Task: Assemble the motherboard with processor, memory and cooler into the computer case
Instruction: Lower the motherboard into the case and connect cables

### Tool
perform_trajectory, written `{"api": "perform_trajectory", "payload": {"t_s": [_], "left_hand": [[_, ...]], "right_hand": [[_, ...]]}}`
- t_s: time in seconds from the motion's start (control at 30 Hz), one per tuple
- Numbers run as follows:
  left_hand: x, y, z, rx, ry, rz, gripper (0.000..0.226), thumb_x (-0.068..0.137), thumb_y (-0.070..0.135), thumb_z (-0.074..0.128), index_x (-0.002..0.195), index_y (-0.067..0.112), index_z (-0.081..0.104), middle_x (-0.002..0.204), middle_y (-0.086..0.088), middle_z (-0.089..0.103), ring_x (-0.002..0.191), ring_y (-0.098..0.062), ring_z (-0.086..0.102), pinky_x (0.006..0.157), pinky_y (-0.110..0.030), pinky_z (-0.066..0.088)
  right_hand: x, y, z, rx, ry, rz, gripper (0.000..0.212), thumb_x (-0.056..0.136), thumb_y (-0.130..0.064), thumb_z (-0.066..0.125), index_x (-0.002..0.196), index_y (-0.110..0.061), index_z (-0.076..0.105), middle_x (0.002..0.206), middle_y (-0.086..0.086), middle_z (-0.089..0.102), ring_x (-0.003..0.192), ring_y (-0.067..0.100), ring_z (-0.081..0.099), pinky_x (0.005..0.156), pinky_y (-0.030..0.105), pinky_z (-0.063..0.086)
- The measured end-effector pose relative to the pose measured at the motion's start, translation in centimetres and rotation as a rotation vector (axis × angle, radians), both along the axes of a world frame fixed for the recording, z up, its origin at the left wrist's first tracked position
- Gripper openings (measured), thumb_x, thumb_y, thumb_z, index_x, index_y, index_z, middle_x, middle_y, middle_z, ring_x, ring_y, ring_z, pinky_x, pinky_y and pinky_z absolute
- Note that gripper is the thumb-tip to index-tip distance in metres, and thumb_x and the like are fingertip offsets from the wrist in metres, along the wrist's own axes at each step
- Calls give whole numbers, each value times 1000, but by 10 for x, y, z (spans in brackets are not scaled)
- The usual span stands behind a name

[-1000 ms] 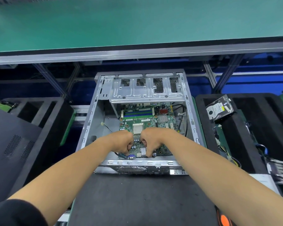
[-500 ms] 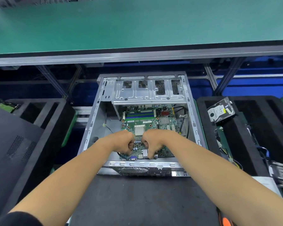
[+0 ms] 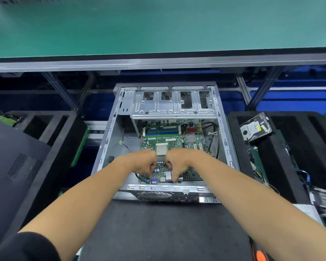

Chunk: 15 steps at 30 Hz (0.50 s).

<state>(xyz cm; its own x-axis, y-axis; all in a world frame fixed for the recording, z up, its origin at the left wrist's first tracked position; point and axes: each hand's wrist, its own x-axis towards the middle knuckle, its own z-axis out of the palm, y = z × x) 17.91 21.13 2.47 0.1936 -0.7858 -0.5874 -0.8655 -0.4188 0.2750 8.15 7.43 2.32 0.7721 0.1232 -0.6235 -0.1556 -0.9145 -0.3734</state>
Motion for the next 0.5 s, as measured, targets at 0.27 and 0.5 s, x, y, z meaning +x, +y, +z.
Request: {"api": "perform_trajectory", "payload": {"t_s": [0.27, 0.5], "left_hand": [[1, 1, -4, -13, 19, 23, 27, 73, 5, 78, 57, 16, 59, 62, 8, 63, 70, -8, 64, 63, -25, 49], [2, -1, -4, -97, 29, 76, 22, 77, 28, 69, 66, 11, 59, 62, 0, 56, 58, -17, 48, 56, -27, 37]], "right_hand": [[0, 0, 0, 23, 22, -22, 31, 66, -20, 84, 84, -6, 64, 78, 5, 66, 61, 14, 52, 50, 24, 41], [-1, -7, 12, 184, -5, -260, 17, 83, -17, 71, 76, -11, 57, 72, 6, 62, 66, 21, 60, 66, 35, 52]]}}
